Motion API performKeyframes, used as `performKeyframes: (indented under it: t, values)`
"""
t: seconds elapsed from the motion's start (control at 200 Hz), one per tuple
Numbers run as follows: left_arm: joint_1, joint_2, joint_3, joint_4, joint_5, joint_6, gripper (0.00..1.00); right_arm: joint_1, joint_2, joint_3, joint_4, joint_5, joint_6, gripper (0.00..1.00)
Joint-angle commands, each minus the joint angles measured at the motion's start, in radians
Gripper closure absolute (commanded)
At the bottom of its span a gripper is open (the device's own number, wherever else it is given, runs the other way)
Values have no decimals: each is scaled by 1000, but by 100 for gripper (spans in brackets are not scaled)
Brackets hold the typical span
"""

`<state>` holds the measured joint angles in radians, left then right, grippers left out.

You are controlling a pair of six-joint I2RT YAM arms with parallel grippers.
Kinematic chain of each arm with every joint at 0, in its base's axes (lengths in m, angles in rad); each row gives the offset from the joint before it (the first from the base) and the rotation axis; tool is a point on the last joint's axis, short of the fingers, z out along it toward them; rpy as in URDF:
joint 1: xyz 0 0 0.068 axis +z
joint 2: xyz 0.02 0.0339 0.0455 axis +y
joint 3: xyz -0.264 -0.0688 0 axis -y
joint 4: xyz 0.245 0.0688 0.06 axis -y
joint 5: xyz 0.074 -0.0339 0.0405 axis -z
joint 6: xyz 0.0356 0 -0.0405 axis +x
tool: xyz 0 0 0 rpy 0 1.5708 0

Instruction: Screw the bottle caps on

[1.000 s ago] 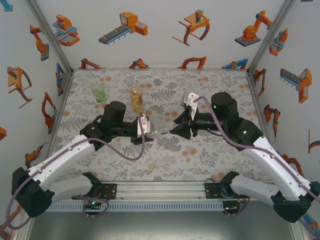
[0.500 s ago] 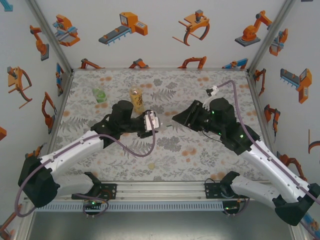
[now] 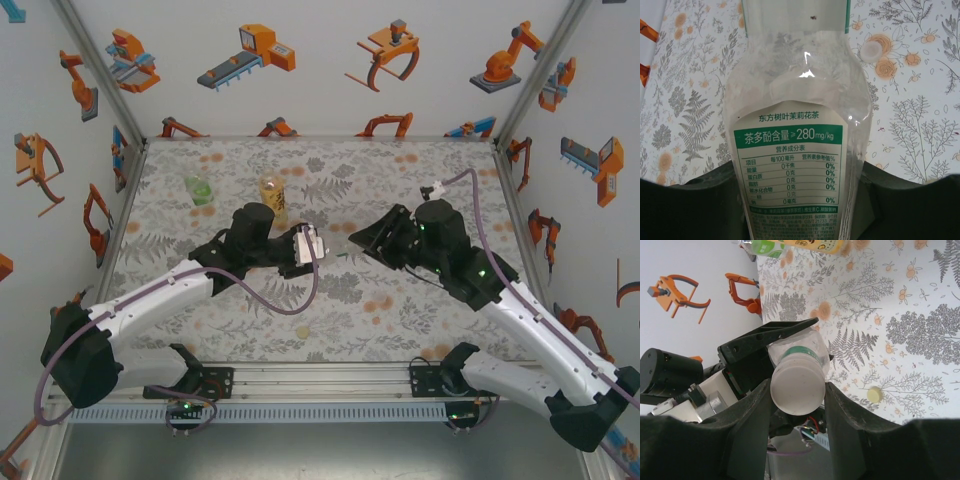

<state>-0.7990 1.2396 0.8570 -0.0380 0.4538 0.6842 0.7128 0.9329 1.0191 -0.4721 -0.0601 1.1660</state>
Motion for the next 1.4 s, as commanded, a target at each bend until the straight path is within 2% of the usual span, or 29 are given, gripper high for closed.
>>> performKeyframes:
  t: [0.0,0.12,0.265,0.496,0.736,0.881,1.021,1.397]
  values:
    - [-3,-34,32,40,2,-26,100,17,-4,53,-37,-51,-140,48]
    - [-4,-55,24,17,10,-38,100,17,-16,89,-43,-33,-270,35]
    - [-5,-80,25,-52,25,-34,100,17,-17,109,24,-72,-486,35]
    - [-8,-166,17,-145,85,-43,100,17,-10,129,136,-368,-954,38]
    - [-14,-262,-5,-226,141,-66,100,17,47,272,-104,-668,-1503,38]
    - [-21,-286,-1,-275,167,-81,100,17,57,290,-177,-781,-1752,36]
    - [-29,-297,6,-297,192,-102,100,17,79,293,-181,-832,-1829,34]
    - [-32,-297,15,-303,198,-117,100,17,77,253,-126,-855,-1817,39]
